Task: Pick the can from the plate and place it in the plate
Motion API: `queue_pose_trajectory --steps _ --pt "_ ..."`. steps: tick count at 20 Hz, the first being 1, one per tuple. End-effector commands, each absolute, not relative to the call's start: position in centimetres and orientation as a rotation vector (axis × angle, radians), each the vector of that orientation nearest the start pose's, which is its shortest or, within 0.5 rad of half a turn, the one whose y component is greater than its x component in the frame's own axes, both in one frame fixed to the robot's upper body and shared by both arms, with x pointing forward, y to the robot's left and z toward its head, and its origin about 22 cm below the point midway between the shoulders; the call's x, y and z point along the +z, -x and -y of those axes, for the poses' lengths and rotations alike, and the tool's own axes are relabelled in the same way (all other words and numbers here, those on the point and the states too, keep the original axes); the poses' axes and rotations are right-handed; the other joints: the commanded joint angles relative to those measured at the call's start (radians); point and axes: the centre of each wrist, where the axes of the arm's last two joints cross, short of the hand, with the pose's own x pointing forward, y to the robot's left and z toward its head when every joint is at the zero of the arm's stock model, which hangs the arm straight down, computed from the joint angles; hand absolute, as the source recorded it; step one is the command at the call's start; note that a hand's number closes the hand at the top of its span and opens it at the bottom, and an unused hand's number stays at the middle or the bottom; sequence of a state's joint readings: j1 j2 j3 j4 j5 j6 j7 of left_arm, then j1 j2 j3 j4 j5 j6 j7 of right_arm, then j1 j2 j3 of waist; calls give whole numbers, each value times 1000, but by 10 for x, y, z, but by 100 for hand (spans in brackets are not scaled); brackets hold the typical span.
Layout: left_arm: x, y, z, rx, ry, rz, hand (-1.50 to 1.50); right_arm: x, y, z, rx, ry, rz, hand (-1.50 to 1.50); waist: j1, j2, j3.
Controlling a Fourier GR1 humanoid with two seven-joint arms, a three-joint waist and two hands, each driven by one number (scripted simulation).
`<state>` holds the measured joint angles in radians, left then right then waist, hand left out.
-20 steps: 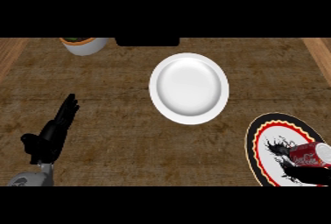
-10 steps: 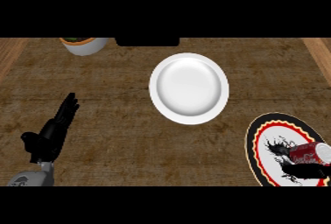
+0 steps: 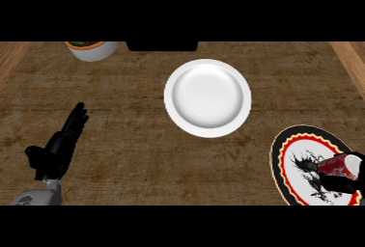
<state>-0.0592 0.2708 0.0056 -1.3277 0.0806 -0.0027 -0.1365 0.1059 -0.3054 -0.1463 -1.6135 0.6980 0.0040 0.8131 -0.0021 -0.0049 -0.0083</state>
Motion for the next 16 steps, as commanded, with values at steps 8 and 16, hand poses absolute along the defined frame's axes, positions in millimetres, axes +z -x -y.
queue_pose_trajectory --steps 8,16 --pt "-15 -260 -299 -147 -152 1541 0 12 -218 348 590 963 845 150 10 5 10" --pt "-19 -248 -305 -131 -127 1514 0 44 -206 359 802 1052 1160 150 -4 2 8"
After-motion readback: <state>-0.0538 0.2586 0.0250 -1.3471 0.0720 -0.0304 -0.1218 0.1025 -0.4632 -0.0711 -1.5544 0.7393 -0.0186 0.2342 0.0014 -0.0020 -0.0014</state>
